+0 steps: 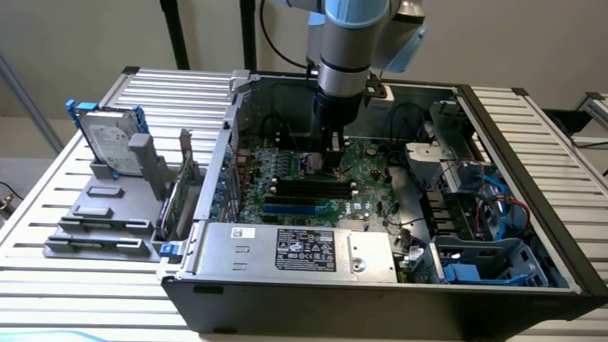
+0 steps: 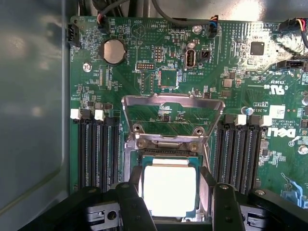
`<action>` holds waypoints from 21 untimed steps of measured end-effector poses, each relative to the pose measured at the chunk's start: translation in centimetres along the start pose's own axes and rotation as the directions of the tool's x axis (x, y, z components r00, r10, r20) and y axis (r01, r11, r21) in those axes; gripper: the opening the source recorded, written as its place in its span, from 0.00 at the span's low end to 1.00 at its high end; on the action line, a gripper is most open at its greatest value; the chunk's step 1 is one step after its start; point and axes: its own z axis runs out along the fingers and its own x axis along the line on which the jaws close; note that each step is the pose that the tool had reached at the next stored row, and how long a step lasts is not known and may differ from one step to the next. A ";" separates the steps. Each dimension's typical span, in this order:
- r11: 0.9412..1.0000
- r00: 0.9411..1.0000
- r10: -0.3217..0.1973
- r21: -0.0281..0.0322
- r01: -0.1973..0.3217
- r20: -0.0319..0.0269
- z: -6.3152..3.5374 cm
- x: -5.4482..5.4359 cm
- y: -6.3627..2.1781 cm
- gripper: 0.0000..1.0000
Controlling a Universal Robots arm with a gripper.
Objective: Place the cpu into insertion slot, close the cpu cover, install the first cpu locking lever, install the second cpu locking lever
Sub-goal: 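Place the cpu into insertion slot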
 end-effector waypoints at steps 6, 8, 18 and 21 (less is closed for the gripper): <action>1.000 1.000 0.007 0.000 -0.007 0.003 0.20 0.0 0.00 0.55; 1.000 1.000 0.014 0.000 -0.014 0.005 0.30 0.0 0.00 0.55; 0.999 0.999 0.040 0.001 -0.040 0.007 0.55 0.1 -0.16 0.55; 0.999 0.999 0.040 0.002 -0.040 0.007 0.61 0.2 -0.17 0.55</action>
